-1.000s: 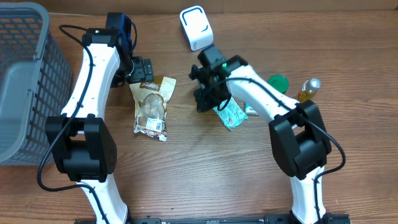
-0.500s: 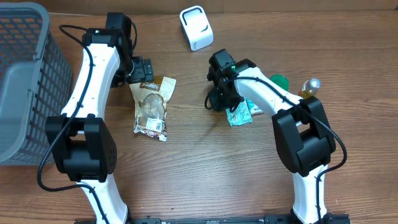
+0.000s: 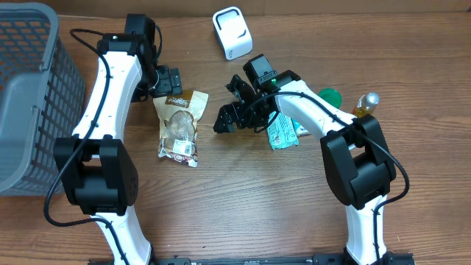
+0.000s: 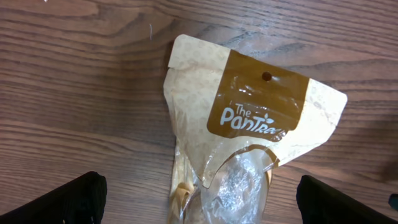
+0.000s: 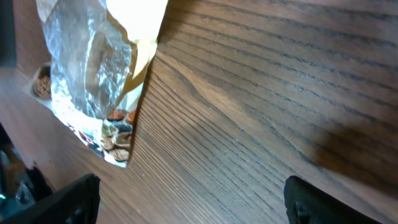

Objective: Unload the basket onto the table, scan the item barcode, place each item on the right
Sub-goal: 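Move both grippers onto the brown Pantree bag from either side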

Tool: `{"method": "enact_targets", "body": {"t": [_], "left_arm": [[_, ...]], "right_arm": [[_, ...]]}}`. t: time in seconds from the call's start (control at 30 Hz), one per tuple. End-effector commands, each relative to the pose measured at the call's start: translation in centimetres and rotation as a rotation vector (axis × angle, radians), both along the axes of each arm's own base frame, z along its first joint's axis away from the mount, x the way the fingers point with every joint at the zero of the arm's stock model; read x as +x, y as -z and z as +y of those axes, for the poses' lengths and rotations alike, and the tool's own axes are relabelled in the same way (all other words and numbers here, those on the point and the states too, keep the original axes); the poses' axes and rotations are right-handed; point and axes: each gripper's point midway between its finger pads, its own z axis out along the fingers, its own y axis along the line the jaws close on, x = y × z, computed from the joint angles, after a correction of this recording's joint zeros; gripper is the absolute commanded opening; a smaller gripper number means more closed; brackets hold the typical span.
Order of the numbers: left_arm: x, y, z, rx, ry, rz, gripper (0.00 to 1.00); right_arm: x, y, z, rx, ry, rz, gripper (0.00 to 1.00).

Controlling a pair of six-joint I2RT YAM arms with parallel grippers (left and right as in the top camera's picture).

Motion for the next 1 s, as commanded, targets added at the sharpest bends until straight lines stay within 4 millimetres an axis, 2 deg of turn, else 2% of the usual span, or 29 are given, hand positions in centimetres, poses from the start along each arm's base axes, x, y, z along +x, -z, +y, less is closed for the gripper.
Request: {"method": "enact_targets", "body": {"t": [0.0, 0.1, 0.13, 0.17, 0.23, 0.27, 0.3, 0.47, 0.53, 0.6, 0.7, 0.8, 0.97], "left_arm": [[-0.8, -0.2, -1.8, -0.092, 0.03, 0.036, 1.0], [-2.2, 0.0, -1.3, -0.07, 0.028, 0.092, 1.0], [-2.7, 0.2, -1.1, -0.055, 0.025, 0.111, 0.91], [-3.1, 0.3, -1.0, -0.051, 0.024, 0.13, 0.78], [-4.3, 0.7, -0.7, -0.034, 0.021, 0.179, 0.4], [-4.8, 0.9, -0.4, -0.022, 0.019, 0.197, 0.27], [-5.2, 1.1, -0.1, -0.004, 0.018, 0.214, 0.22], [-6.2, 2.5, 0.5, 0.028, 0.007, 0.251, 0.17], [-6.1, 4.4, 0.9, 0.05, -0.015, 0.241, 0.15], [-6.1, 5.5, 1.6, 0.088, -0.084, 0.225, 0.11], [-5.7, 7.0, 1.8, 0.091, -0.162, 0.191, 0.11], [-5.4, 7.9, -0.6, -0.04, -0.138, 0.182, 0.14], [-5.1, 7.6, -5.1, -0.224, 0.037, 0.17, 0.15]], "right_arm": [[0.7, -1.3, 0.8, 0.041, 0.013, -0.007, 1.0], [1.0, -1.3, 0.6, 0.044, 0.019, -0.014, 1.0], [1.1, -1.3, 0.6, 0.044, 0.021, -0.015, 1.0], [1.1, -1.4, 0.5, 0.045, 0.022, -0.016, 1.0], [1.3, -1.4, 0.6, 0.048, 0.022, -0.023, 1.0], [1.3, -1.4, 0.6, 0.05, 0.022, -0.026, 1.0], [1.5, -1.5, 0.7, 0.054, 0.022, -0.033, 1.0], [2.8, -1.2, 0.3, 0.017, 0.081, -0.068, 1.0], [3.3, -1.1, 0.2, 0.005, 0.096, -0.085, 1.0], [3.5, -1.0, 0.0, -0.01, 0.127, -0.081, 1.0], [4.1, -0.7, -0.6, -0.047, 0.163, -0.097, 1.0], [4.4, -0.6, -0.8, -0.057, 0.173, -0.108, 1.0], [5.5, -0.7, -1.9, -0.057, 0.228, -0.101, 1.0]]}}
